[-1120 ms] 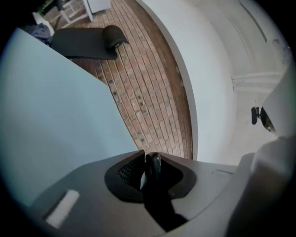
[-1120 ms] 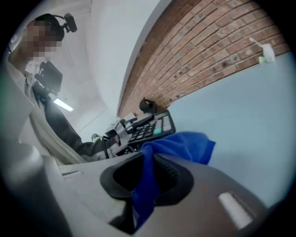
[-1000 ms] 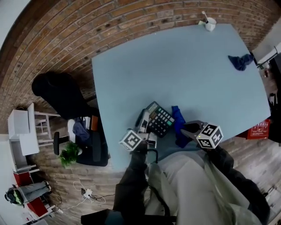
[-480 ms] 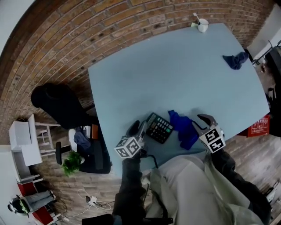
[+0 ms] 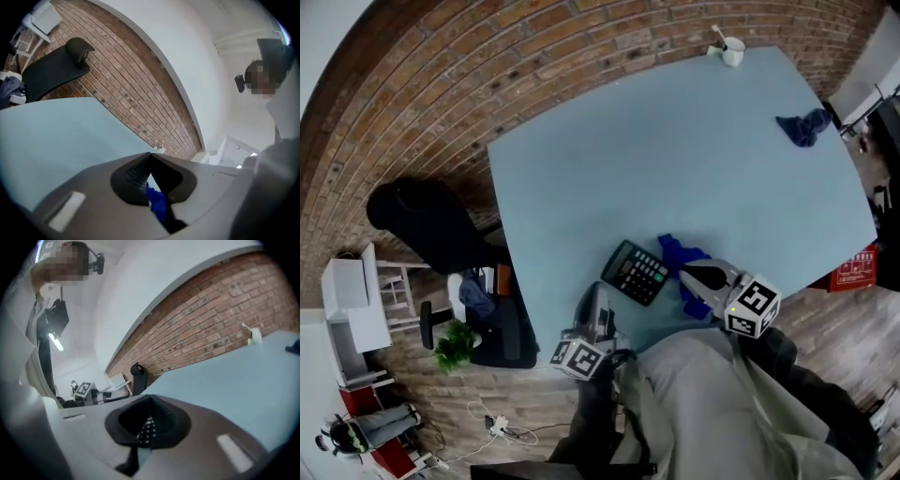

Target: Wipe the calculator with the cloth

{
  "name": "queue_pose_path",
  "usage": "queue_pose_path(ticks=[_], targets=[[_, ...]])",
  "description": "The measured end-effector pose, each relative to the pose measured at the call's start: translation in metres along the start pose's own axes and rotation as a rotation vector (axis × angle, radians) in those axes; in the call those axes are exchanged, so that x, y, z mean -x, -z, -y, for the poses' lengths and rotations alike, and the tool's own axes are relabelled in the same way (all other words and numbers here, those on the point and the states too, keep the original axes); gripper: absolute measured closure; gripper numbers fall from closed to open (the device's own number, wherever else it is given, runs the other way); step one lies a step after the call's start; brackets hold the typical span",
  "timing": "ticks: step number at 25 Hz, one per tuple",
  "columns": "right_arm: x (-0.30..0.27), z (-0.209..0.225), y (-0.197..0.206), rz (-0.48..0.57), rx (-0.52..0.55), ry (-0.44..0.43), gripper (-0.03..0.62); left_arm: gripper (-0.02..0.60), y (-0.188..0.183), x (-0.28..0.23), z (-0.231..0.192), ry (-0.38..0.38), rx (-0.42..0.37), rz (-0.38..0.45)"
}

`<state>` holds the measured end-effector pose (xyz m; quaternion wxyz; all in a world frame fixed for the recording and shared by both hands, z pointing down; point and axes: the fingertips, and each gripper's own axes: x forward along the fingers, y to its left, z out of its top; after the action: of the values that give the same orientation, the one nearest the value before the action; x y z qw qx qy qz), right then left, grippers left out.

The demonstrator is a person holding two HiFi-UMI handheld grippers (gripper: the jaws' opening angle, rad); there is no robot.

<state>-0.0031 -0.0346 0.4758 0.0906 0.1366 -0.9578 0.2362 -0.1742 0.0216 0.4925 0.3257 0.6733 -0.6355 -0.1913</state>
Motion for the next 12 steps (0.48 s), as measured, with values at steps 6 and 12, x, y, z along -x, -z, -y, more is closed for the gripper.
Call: queue_pose_path(ticks=[6, 12], targets=[[-0.008, -0.003, 0.027, -0.088, -0.038, -0.017, 0.592, 0.575, 0.035, 0.001, 0.016, 0.036, -0.048, -0.094], [-0.005, 0.001, 0.038, -0.119, -0.058, -0.005, 0.592, 0.575, 0.047, 0.001, 0.017, 0.022, -0.029, -0.104]])
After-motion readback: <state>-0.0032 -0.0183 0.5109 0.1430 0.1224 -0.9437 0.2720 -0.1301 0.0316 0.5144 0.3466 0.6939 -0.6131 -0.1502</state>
